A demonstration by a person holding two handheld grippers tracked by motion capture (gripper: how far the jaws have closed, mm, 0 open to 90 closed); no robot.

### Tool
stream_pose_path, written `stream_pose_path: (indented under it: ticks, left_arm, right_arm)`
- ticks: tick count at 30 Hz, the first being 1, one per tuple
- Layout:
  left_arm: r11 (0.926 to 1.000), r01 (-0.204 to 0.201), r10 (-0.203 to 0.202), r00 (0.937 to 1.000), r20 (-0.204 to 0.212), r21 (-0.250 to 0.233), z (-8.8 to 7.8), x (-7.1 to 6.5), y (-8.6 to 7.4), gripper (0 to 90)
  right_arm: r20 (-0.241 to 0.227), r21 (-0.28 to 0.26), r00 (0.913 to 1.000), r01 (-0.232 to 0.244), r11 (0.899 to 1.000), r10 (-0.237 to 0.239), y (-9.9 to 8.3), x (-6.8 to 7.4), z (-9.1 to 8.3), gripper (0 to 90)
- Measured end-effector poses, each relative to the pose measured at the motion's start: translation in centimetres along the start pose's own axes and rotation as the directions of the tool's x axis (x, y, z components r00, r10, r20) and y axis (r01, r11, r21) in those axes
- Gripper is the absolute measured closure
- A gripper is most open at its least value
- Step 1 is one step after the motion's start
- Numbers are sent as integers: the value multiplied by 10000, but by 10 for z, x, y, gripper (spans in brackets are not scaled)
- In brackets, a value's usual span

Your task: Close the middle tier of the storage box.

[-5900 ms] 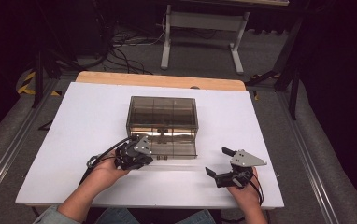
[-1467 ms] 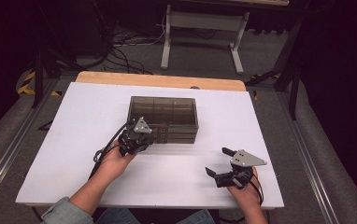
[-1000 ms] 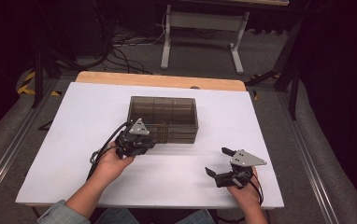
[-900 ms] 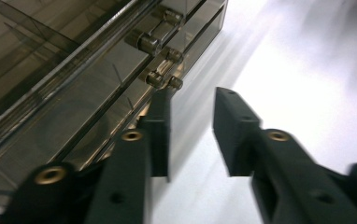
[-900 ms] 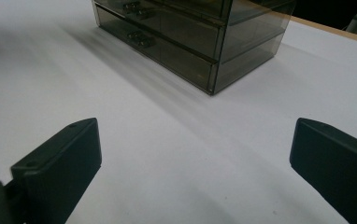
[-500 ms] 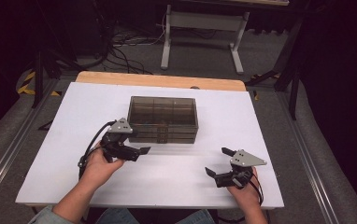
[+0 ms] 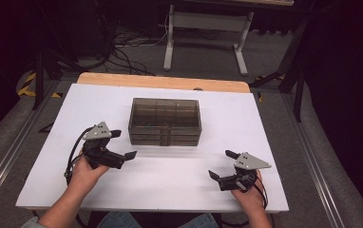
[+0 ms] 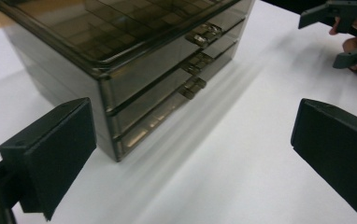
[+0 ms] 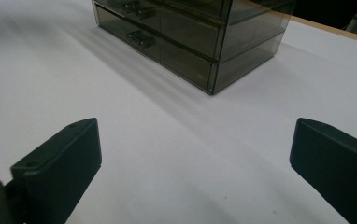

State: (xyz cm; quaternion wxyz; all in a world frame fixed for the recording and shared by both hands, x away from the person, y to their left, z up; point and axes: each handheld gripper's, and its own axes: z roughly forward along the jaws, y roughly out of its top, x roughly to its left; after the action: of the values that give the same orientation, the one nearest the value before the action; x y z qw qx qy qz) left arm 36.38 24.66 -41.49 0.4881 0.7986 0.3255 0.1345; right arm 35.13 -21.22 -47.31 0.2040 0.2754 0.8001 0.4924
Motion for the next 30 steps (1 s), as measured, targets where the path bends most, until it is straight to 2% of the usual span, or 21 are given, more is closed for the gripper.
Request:
stream_pose_path:
  ticks: [6, 13, 18, 20, 24, 28, 30]
  left_arm:
    - [9996, -170, 166, 9997, -204, -227, -9, 6, -13, 10]
    - [9995, -123, 110, 9988, -479, -280, -18, 12, -31, 10]
    - [9986, -350, 314, 9958, -863, -405, -26, 16, -44, 10]
    - [9987, -222, 183, 9962, -855, -449, -27, 17, -50, 9]
    - [9980, -334, 278, 9945, -1007, -542, -31, 21, -60, 5]
    - [9985, -284, 231, 9938, -1084, -472, -34, 23, -70, 1]
    - [9990, -276, 232, 9919, -1250, -337, -34, 24, -76, 0]
  right_arm:
    - [0, 0, 10000, -12, 10000, 12, 0, 0, 0, 27]
    - [-3, -1, 10000, -17, 10000, 17, 0, 0, 0, 27]
    - [1, -5, 10000, -33, 10000, 33, 0, 0, 0, 27]
    - [8, -2, 10000, -32, 10000, 32, 0, 0, 0, 27]
    - [11, -4, 10000, -33, 10000, 33, 0, 0, 0, 27]
    - [23, 20, 10000, -25, 10000, 25, 0, 0, 0, 27]
    - [24, 19, 10000, -27, 10000, 27, 0, 0, 0, 27]
